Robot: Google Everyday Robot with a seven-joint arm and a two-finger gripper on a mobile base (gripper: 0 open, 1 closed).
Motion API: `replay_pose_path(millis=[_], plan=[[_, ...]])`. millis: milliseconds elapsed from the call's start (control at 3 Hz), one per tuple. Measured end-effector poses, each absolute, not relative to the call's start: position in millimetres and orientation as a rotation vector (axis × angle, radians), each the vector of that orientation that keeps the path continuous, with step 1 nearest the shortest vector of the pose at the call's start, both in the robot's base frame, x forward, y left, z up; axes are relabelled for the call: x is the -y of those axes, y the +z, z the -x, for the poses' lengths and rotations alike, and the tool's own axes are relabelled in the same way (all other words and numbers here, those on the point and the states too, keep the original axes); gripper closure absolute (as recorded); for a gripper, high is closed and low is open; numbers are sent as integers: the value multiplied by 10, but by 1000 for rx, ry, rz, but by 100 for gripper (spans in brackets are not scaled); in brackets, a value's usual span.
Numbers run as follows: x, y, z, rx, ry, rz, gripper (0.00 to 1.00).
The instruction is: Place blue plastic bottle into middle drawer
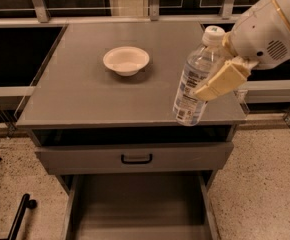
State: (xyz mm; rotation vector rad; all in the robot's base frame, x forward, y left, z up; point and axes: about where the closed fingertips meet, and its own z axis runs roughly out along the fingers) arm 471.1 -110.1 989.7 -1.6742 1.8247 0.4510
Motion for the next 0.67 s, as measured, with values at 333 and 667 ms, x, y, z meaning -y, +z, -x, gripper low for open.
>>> replay_pose_path(millis=[333, 667], plan=[[999, 9753, -4505, -1799, 460, 1683, 100], [942, 9464, -4331, -1791, 464, 1685, 100]])
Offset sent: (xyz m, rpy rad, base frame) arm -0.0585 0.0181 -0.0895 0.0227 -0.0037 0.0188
